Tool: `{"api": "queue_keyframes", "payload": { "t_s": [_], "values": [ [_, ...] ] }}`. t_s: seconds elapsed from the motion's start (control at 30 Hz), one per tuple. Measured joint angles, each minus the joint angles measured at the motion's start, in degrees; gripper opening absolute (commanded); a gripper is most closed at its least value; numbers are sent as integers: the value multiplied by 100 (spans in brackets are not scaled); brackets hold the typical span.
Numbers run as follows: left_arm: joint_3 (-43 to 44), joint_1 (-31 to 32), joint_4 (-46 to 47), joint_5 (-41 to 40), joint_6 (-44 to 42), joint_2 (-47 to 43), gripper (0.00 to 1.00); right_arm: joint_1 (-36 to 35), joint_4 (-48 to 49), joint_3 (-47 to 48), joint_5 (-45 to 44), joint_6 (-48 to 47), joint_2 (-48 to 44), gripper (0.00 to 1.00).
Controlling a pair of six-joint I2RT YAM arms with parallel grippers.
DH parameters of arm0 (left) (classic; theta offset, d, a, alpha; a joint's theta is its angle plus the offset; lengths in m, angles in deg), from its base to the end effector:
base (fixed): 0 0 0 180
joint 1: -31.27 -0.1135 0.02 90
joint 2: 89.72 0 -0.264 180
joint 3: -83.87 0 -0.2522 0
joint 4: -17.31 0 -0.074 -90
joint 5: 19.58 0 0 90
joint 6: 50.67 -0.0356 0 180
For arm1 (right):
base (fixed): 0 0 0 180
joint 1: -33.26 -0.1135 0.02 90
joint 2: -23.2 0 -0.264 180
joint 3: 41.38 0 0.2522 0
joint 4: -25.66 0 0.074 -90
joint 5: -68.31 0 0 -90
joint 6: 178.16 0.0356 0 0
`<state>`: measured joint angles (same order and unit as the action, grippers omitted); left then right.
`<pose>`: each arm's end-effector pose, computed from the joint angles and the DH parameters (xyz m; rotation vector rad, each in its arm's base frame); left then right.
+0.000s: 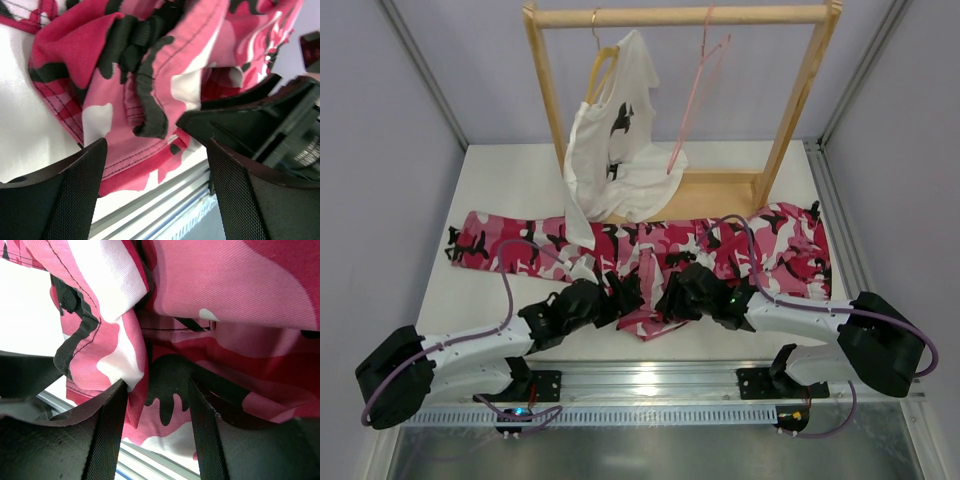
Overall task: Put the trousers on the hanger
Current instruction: Fold the trousers
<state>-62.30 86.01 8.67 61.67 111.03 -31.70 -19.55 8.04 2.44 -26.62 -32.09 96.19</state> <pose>0.1210 -0.1618 0.1749 -0.4442 2.3136 -1.0638 0.1463 0.1877 0.1632 0.1152 2.5314 0.7529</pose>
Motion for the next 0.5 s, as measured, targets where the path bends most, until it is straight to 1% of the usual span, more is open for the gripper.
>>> {"api": "queue_keyframes", "payload": {
  "t_s": [0.17,0.27,0.5],
  "values": [
    [17,0,254,-24,256,579,81,0,22,-17,11,7,-26,54],
    [151,0,269,-33,332,857,78,0,52,-20,24,9,-26,54],
    [479,0,87,-219,608,929,73,0,105,-46,39,9,-26,54]
  ]
}}
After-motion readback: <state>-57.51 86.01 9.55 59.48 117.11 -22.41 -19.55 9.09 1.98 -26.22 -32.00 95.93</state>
